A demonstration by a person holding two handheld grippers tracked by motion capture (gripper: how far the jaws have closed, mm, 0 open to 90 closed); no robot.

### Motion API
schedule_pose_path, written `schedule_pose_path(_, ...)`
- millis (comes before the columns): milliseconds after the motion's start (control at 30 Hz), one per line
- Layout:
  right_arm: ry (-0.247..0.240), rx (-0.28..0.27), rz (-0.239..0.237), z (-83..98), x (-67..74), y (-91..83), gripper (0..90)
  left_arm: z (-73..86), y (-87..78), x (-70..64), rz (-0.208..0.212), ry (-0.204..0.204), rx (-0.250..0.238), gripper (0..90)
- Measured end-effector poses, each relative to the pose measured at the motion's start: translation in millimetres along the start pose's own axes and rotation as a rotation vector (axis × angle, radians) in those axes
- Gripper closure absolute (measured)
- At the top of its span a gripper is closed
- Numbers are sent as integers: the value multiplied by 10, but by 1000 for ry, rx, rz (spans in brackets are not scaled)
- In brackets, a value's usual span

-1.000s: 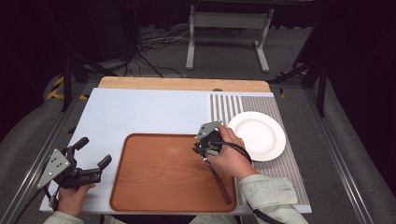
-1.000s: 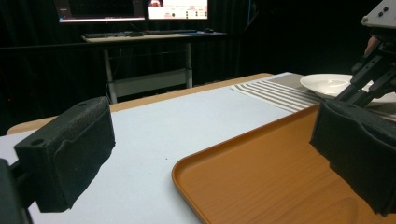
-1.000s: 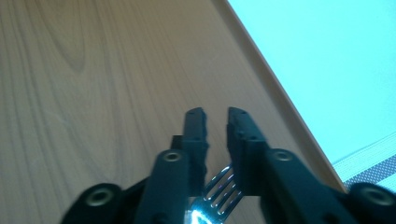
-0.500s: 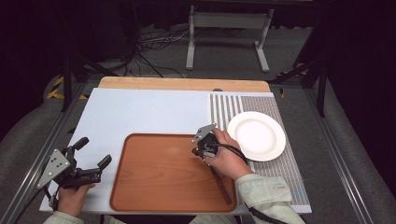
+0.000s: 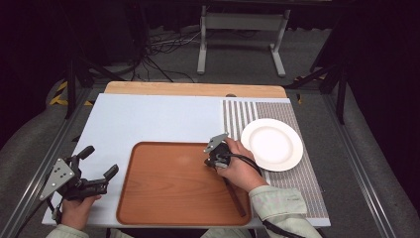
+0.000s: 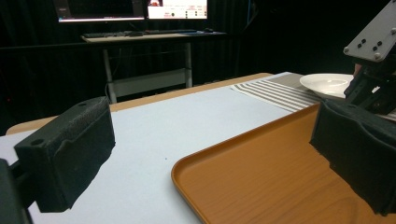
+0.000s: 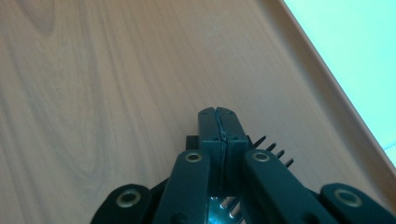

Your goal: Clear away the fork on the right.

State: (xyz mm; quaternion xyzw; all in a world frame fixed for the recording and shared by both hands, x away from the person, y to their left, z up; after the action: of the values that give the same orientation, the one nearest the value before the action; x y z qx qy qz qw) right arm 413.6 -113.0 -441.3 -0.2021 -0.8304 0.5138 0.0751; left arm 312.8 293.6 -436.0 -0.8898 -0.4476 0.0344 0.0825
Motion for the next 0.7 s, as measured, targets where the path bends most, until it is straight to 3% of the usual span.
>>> schedule_pose_path(700,61,33,52,124,-120,-44,900,-2,-1,-2,-2,-1,-1,5)
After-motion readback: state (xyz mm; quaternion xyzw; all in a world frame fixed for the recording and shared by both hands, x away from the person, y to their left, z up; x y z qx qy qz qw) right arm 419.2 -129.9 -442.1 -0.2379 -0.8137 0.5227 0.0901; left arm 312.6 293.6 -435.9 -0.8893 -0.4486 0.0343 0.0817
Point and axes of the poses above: each handheld gripper's, and its own axes: y roughly forward along the jaws, z roughly out of its underside, x roughly to its left, the point moved 1 cm from there along y, roughly forward along the jaws, and after that the axes turned 6 degrees about x, right-handed, at the moved point
